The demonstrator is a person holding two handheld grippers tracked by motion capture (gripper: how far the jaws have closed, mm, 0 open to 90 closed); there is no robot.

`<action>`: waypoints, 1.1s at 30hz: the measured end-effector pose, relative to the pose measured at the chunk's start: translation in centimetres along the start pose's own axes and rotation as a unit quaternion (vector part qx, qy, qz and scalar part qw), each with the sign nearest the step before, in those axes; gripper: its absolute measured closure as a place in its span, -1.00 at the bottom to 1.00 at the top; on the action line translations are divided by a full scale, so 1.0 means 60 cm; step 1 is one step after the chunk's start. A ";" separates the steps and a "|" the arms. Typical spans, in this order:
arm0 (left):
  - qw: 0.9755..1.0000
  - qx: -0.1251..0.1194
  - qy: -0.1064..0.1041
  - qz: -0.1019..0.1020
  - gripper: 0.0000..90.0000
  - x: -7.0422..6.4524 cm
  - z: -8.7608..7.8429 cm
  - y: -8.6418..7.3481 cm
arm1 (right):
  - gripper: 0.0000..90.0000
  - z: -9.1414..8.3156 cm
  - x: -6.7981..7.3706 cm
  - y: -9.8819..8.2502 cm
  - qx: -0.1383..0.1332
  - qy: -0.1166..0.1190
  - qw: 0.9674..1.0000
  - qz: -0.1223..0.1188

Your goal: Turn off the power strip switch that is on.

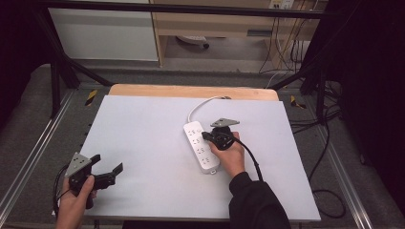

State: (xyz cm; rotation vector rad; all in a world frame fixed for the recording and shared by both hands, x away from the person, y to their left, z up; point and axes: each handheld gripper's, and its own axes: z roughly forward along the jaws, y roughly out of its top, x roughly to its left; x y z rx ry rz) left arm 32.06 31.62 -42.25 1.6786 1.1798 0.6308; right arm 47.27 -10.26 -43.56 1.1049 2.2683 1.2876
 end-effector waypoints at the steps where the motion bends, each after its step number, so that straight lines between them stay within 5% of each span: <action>1: 1.000 0.001 0.000 0.000 -0.89 0.000 0.000 0.000 | 1.00 0.000 0.001 0.000 0.001 -0.001 1.000 -0.001; 33: 1.000 0.003 -0.005 0.002 -0.89 -0.001 0.002 -0.001 | 1.00 0.006 -0.005 -0.008 -0.004 0.004 1.000 -0.001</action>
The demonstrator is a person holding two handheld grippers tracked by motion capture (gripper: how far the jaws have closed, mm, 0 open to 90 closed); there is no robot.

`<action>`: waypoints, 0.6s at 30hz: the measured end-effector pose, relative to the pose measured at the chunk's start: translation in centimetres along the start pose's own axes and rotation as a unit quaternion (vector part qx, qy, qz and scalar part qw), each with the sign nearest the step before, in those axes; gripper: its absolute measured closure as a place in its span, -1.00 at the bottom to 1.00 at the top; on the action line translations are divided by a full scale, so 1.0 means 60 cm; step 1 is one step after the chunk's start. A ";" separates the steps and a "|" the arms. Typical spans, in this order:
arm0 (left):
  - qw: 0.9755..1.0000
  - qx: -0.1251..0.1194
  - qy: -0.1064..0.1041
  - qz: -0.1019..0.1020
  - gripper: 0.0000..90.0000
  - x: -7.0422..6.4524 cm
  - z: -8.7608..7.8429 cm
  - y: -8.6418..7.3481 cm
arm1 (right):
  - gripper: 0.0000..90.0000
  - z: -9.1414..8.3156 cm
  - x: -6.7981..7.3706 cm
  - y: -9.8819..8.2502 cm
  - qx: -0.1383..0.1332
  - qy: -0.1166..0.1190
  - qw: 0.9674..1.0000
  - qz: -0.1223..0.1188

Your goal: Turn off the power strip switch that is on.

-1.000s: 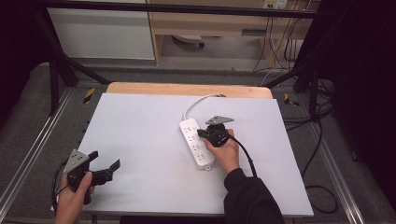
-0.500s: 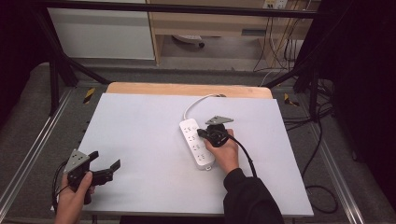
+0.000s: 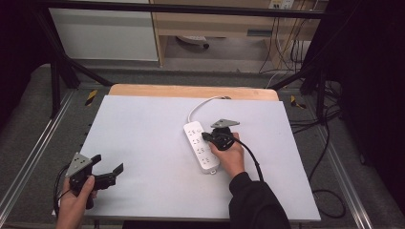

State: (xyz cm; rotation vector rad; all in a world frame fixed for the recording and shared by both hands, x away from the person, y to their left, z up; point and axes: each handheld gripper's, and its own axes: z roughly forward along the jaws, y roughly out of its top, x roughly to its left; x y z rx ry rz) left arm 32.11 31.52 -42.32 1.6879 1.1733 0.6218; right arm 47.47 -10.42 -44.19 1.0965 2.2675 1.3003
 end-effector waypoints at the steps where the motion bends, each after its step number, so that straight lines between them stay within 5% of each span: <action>1: 1.000 0.000 0.000 0.000 -0.89 0.000 0.000 0.000 | 1.00 0.000 0.000 0.000 -0.001 0.000 1.000 0.000; 18: 1.000 0.007 0.003 0.003 -0.89 -0.001 0.002 -0.001 | 1.00 0.000 0.005 -0.010 -0.022 -0.010 1.000 0.000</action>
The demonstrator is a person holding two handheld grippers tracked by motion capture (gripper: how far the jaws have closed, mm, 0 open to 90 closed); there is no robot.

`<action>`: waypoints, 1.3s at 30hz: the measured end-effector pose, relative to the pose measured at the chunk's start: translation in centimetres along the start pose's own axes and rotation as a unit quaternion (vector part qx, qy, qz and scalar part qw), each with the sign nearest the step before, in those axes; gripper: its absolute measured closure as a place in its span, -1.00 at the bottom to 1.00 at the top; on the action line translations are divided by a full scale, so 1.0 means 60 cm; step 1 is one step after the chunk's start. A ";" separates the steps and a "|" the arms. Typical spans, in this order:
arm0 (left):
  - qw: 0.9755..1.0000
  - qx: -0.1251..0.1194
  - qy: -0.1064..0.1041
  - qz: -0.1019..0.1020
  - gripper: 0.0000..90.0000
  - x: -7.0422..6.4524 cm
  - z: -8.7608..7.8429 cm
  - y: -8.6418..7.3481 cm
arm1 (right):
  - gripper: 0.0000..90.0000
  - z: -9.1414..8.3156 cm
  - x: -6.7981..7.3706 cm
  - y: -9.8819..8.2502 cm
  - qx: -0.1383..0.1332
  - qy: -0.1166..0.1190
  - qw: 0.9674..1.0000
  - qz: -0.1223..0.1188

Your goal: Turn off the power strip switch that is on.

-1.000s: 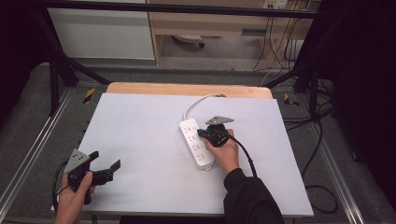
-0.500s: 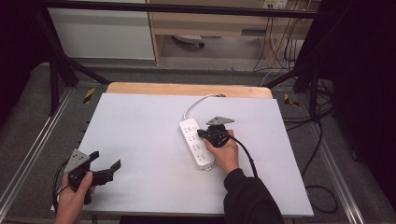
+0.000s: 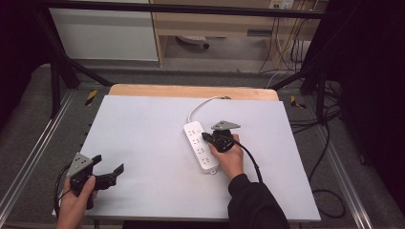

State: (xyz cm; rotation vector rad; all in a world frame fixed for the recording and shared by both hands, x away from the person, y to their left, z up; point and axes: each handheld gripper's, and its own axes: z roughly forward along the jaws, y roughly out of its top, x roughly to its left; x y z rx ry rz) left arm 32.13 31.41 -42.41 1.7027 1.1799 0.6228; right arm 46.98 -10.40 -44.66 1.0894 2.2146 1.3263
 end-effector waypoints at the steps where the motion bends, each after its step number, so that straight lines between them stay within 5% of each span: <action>1: 1.000 0.000 0.000 0.000 -0.89 0.000 0.000 0.000 | 1.00 0.000 0.001 0.000 -0.001 -0.003 1.000 -0.004; 39: 1.000 0.008 -0.001 -0.003 -0.88 0.000 0.003 -0.002 | 1.00 -0.002 0.006 -0.005 -0.008 -0.010 1.000 -0.013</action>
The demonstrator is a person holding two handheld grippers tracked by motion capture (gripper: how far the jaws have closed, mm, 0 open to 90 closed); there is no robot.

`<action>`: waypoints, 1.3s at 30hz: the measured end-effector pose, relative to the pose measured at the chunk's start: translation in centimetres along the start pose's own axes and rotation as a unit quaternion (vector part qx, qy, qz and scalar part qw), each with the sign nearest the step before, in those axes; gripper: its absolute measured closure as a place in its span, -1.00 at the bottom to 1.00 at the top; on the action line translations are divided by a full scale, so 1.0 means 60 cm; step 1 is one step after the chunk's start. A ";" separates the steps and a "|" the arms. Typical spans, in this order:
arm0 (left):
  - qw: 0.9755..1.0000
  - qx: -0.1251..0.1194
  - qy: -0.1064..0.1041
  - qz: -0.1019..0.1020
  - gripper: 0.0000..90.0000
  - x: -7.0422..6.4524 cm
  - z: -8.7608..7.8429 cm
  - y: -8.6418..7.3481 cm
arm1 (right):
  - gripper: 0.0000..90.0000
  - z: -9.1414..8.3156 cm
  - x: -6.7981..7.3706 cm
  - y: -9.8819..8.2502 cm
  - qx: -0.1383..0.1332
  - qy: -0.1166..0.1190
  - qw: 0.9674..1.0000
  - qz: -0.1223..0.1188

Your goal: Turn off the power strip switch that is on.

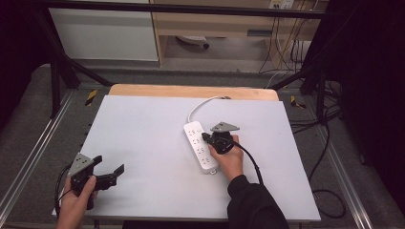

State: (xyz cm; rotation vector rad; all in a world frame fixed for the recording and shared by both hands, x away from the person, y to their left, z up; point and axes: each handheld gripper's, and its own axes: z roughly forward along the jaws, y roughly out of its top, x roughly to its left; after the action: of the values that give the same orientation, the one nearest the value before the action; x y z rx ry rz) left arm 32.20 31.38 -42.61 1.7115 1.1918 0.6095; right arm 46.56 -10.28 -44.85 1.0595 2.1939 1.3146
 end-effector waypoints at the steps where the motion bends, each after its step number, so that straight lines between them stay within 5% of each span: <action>1: 1.000 0.000 0.000 0.000 -0.88 0.000 0.000 0.000 | 1.00 0.000 0.000 0.000 0.000 0.000 1.000 0.000; 24: 1.000 -0.001 -0.003 0.002 -0.88 -0.003 0.000 0.000 | 1.00 0.001 0.000 0.000 0.006 0.004 1.000 -0.001; 28: 1.000 -0.001 -0.002 0.003 -0.88 -0.002 -0.001 0.000 | 1.00 0.001 0.009 0.003 0.010 -0.012 1.000 -0.027; 33: 1.000 0.000 -0.001 0.003 -0.88 -0.001 -0.001 0.000 | 1.00 0.001 0.001 -0.002 0.001 0.001 1.000 -0.009; 36: 1.000 0.001 0.000 0.004 -0.88 -0.001 0.000 0.000 | 1.00 0.002 0.006 0.005 0.013 -0.006 0.999 -0.040; 39: 1.000 0.003 0.000 0.004 -0.88 -0.001 0.000 -0.001 | 1.00 0.002 0.001 0.005 0.012 0.002 0.999 -0.033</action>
State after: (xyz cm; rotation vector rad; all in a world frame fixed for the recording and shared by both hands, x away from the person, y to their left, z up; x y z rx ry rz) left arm 32.16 31.32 -42.64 1.7209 1.1888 0.6126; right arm 46.68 -10.08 -44.65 0.9860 2.2339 1.2659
